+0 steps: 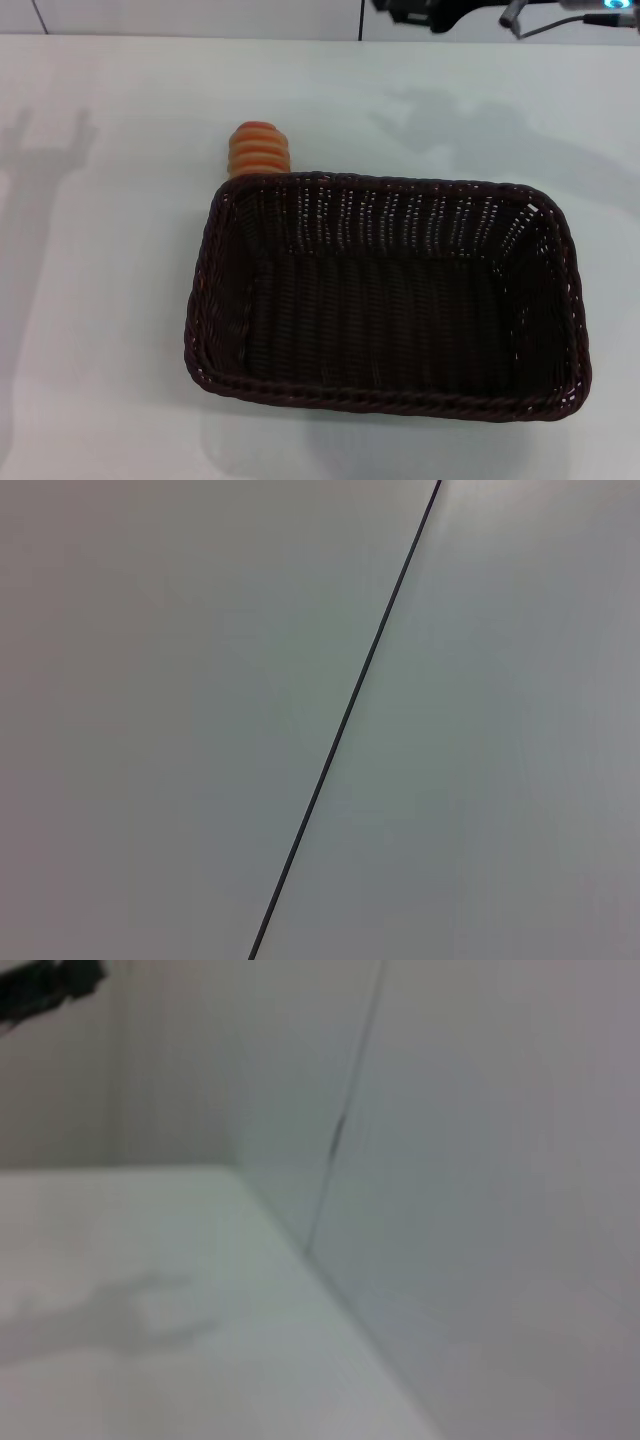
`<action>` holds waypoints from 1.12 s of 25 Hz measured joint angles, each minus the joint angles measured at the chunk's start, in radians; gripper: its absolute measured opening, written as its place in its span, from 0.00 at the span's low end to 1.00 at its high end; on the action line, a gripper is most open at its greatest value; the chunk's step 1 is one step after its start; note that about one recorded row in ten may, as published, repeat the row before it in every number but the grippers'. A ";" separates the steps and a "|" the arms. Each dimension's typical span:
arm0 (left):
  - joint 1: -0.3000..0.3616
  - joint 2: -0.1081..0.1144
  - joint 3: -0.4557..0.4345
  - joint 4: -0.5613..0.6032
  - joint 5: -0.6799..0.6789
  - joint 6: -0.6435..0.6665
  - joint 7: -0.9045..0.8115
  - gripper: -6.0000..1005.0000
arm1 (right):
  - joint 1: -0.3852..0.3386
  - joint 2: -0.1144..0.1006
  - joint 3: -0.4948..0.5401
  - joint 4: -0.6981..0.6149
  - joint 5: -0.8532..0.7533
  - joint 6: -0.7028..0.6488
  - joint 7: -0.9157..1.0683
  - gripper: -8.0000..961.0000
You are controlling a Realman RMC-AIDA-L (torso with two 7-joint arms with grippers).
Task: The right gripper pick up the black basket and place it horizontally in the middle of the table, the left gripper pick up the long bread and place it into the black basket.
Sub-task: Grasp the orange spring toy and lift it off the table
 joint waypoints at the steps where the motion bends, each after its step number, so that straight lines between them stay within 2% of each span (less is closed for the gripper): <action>1: 0.000 0.000 0.000 0.000 0.000 0.000 0.000 0.86 | 0.000 0.000 0.000 0.000 0.000 0.000 0.000 0.43; 2: -0.001 0.000 0.002 -0.001 0.000 0.000 0.000 0.86 | -0.036 0.000 -0.001 -0.004 0.052 -0.050 -0.044 0.43; 3: -0.001 0.000 0.002 -0.001 0.000 0.000 0.000 0.86 | -0.036 0.000 -0.001 -0.004 0.052 -0.050 -0.044 0.43; 4: 0.000 0.000 0.004 -0.002 0.001 0.000 0.000 0.86 | -0.080 0.000 -0.003 -0.005 0.117 -0.114 -0.100 0.43; 6: 0.000 0.000 0.004 -0.002 0.001 0.000 0.000 0.86 | -0.101 0.001 -0.005 -0.004 0.150 -0.144 -0.130 0.43; 7: 0.004 0.000 0.016 -0.015 0.002 0.000 -0.001 0.86 | -0.151 0.003 -0.013 0.004 0.240 -0.220 -0.212 0.43; 9: 0.005 0.000 0.021 -0.017 0.002 0.001 -0.001 0.86 | -0.170 0.003 -0.017 0.010 0.280 -0.253 -0.249 0.43; 11: 0.005 0.000 0.028 -0.020 0.002 0.002 -0.001 0.86 | -0.210 0.004 -0.030 0.033 0.378 -0.320 -0.338 0.43; 12: 0.006 0.000 0.043 -0.025 0.003 0.003 -0.001 0.86 | -0.239 0.005 -0.041 0.065 0.480 -0.377 -0.442 0.43; 13: 0.006 0.000 0.043 -0.025 0.003 0.003 -0.001 0.86 | -0.239 0.005 -0.041 0.065 0.480 -0.377 -0.442 0.43; 16: 0.007 0.000 0.048 -0.027 0.003 0.004 -0.001 0.86 | -0.271 0.008 -0.051 0.130 0.667 -0.428 -0.628 0.43; 17: 0.008 0.000 0.053 -0.032 0.003 0.006 -0.001 0.86 | -0.291 0.010 -0.056 0.184 0.837 -0.434 -0.787 0.43; 18: 0.017 0.001 0.057 -0.052 0.013 0.007 -0.001 0.86 | -0.291 0.010 -0.056 0.184 0.837 -0.434 -0.787 0.43; 19: 0.020 0.001 0.057 -0.057 0.018 0.008 -0.001 0.86 | -0.306 0.011 -0.068 0.239 1.017 -0.431 -0.938 0.43; 20: 0.022 0.001 0.057 -0.062 0.024 0.008 -0.002 0.86 | -0.306 0.011 -0.068 0.239 1.017 -0.431 -0.938 0.43; 21: 0.022 0.001 0.057 -0.062 0.024 0.008 -0.002 0.86 | -0.311 0.011 -0.076 0.270 1.116 -0.429 -1.015 0.43; 22: 0.025 0.001 0.062 -0.067 0.037 0.008 -0.002 0.86 | -0.316 0.011 -0.096 0.333 1.304 -0.427 -1.165 0.43; 23: 0.025 0.001 0.062 -0.067 0.037 0.008 -0.002 0.86 | -0.316 0.011 -0.096 0.333 1.304 -0.427 -1.165 0.43; 24: 0.026 0.001 0.064 -0.067 0.038 0.008 -0.003 0.86 | -0.316 0.011 -0.114 0.389 1.441 -0.422 -1.306 0.43; 25: 0.026 0.001 0.067 -0.067 0.038 0.008 -0.003 0.86 | -0.316 0.011 -0.114 0.389 1.441 -0.422 -1.306 0.43; 27: 0.026 0.001 0.071 -0.067 0.039 0.008 -0.003 0.86 | -0.298 0.014 -0.139 0.479 1.615 -0.416 -1.484 0.43; 28: 0.026 0.001 0.071 -0.067 0.039 0.008 -0.003 0.86 | -0.298 0.014 -0.139 0.479 1.615 -0.416 -1.484 0.42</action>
